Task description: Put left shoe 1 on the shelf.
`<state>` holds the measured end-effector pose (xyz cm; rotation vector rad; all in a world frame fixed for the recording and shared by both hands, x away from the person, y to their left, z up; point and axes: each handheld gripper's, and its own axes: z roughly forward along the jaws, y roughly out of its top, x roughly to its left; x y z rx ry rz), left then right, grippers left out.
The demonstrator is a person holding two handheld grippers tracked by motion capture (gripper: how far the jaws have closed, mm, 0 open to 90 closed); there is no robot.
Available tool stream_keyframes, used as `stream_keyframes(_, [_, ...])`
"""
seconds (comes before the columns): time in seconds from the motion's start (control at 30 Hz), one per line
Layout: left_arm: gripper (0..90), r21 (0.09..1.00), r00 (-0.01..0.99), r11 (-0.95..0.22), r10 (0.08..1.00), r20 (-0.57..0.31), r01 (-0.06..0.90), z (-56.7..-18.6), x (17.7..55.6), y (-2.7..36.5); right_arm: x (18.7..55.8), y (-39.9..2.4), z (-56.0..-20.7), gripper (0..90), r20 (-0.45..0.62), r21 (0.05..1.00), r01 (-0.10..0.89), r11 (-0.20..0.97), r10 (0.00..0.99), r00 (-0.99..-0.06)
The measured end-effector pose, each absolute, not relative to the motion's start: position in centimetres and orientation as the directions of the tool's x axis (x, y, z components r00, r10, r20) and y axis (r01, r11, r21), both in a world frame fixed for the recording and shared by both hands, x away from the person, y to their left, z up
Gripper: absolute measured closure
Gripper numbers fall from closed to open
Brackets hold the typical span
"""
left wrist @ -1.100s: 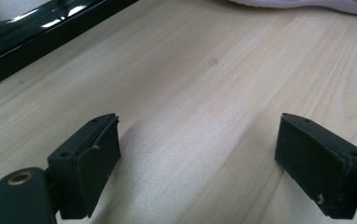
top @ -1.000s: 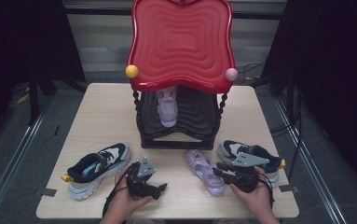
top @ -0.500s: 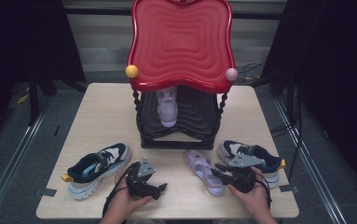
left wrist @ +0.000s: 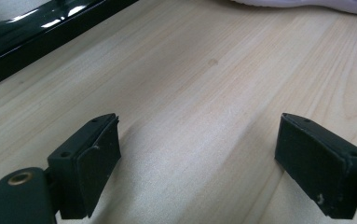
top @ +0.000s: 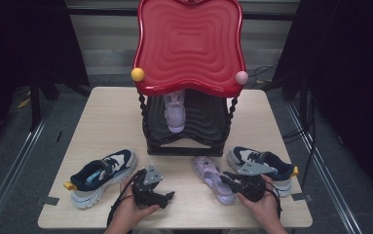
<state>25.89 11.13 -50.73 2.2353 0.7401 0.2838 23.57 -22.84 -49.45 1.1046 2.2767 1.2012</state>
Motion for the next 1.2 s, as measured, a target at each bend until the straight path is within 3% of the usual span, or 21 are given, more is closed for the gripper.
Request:
stream_keyframes(0.4, [13.3,0.720,0.808,-0.551,0.589,-0.022,0.421,-50.7,25.9,11.1,23.2,-22.4,-49.1,82.1,-0.013,0.809,0.438,0.391,0.758,-0.653])
stream_keyframes(1.2, [13.3,0.720,0.809,-0.552,0.588,-0.021,0.420,-50.7,25.9,11.1,22.1,-23.2,-45.5,82.3,-0.025,0.845,0.398,0.357,0.770,-0.637])
